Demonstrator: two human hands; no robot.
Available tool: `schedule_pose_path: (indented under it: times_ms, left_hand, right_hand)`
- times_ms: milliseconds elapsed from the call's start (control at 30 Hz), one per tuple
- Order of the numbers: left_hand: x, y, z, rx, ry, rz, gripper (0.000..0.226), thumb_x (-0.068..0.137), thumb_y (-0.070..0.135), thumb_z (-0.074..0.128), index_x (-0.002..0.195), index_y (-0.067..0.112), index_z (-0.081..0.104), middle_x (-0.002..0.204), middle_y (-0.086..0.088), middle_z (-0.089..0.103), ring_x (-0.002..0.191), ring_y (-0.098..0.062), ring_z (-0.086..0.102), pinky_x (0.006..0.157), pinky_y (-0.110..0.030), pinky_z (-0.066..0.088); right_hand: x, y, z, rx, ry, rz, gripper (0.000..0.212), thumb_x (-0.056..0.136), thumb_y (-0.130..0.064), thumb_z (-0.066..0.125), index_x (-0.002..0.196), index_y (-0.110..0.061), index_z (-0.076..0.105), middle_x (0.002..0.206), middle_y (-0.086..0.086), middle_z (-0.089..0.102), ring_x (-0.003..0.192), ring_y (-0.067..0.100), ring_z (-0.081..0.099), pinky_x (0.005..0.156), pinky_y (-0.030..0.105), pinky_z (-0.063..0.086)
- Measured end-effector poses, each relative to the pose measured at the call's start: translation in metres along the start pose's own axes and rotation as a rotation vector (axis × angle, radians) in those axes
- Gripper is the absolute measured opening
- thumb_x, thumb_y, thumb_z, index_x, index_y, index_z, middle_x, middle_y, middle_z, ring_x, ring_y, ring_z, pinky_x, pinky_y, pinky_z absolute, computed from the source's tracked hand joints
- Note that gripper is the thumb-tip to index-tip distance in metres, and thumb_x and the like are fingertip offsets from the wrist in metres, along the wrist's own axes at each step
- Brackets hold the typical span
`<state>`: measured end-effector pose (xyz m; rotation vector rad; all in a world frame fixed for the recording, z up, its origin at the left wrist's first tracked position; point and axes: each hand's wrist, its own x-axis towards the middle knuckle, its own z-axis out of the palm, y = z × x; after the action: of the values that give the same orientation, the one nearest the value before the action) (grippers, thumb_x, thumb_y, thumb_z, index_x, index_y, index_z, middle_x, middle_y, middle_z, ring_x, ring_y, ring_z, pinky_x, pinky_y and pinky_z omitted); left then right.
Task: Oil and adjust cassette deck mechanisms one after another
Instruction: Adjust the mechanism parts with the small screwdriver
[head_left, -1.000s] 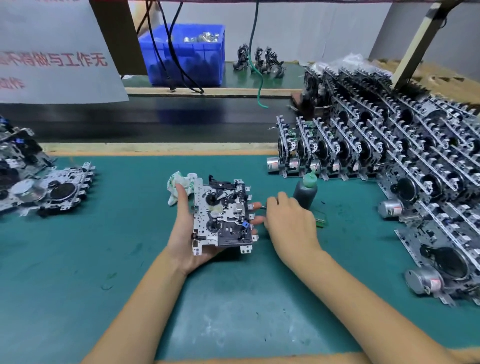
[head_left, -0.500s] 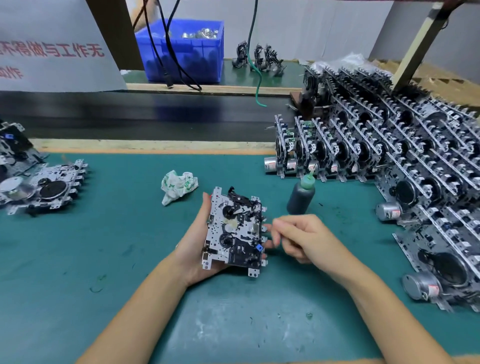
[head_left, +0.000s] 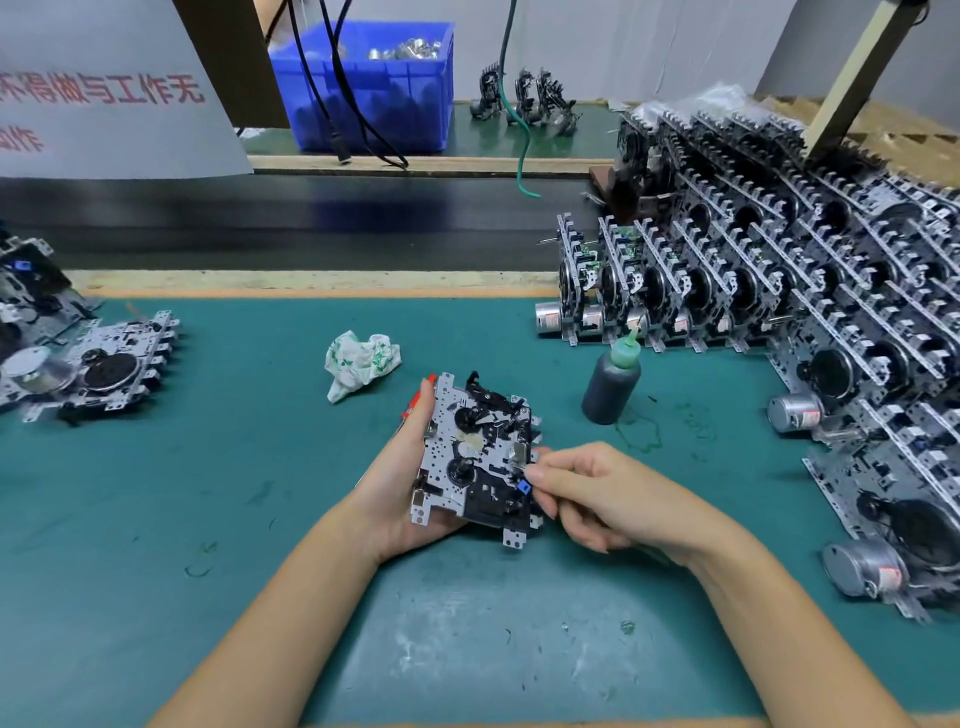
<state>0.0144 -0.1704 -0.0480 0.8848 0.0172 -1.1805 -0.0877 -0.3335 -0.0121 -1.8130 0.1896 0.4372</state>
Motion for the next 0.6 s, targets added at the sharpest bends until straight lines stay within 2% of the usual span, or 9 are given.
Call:
schedule_pose_path:
  times_ms: [33,67,133,233,400,600]
  left_hand:
    - [-0.0004,0.0003,0.0,0.004,0.0,0.0,0.082,0.084,0.073,0.029,0.112,0.008,0.07,0.124,-0.018,0.062,0.11,-0.029,0.063,0.087,-0.038,0.054]
    - [-0.0006,0.0005,0.0001,0.008,0.002,0.0,0.083,0.083,0.073,0.03,0.115,0.007,0.068,0.127,-0.019,0.06,0.113,-0.03,0.061,0.091,-0.039,0.053]
    - [-0.0012,0.0007,0.0005,0.021,0.008,0.004,0.084,0.081,0.073,0.033,0.118,0.006,0.067,0.129,-0.02,0.058,0.115,-0.03,0.06,0.095,-0.04,0.05]
    - [-0.0013,0.0007,0.0006,0.031,0.028,0.01,0.083,0.078,0.073,0.037,0.118,0.007,0.067,0.127,-0.019,0.06,0.114,-0.03,0.06,0.096,-0.04,0.048]
    - [-0.0013,0.0005,0.0015,0.016,0.06,0.01,0.08,0.08,0.073,0.035,0.111,0.009,0.071,0.122,-0.018,0.063,0.109,-0.03,0.063,0.083,-0.038,0.056]
    - [-0.0012,-0.0003,0.0019,0.011,0.072,0.015,0.076,0.076,0.071,0.04,0.105,0.009,0.073,0.118,-0.017,0.066,0.104,-0.029,0.066,0.075,-0.037,0.058]
  right_hand:
    - [0.0003,-0.0003,0.0012,0.01,0.011,-0.003,0.04,0.1,-0.029,0.043,0.064,-0.011,0.049,0.035,0.0,0.043,0.027,0.007,0.024,0.058,0.008,0.038]
    - [0.0004,-0.0006,0.0024,0.017,0.023,0.003,0.042,0.099,-0.029,0.043,0.062,-0.01,0.051,0.034,0.0,0.042,0.027,0.007,0.024,0.052,0.005,0.037]
    - [0.0003,-0.0006,0.004,0.007,0.043,0.028,0.047,0.098,-0.032,0.045,0.058,-0.011,0.054,0.034,-0.001,0.041,0.031,0.009,0.023,0.039,0.008,0.027]
    - [0.0,-0.0009,0.0045,-0.011,0.045,0.065,0.051,0.097,-0.037,0.046,0.054,-0.013,0.056,0.034,-0.003,0.036,0.032,0.009,0.022,0.036,0.016,0.019]
    - [-0.0008,-0.0016,0.0036,-0.004,0.019,0.089,0.057,0.097,-0.04,0.044,0.044,-0.019,0.048,0.032,-0.005,0.031,0.033,0.009,0.022,0.038,0.018,0.017]
    - [0.0012,-0.0007,0.0017,-0.043,-0.057,0.099,0.058,0.1,-0.039,0.036,0.048,-0.014,0.042,0.033,0.0,0.043,0.029,0.009,0.029,0.039,0.022,0.021]
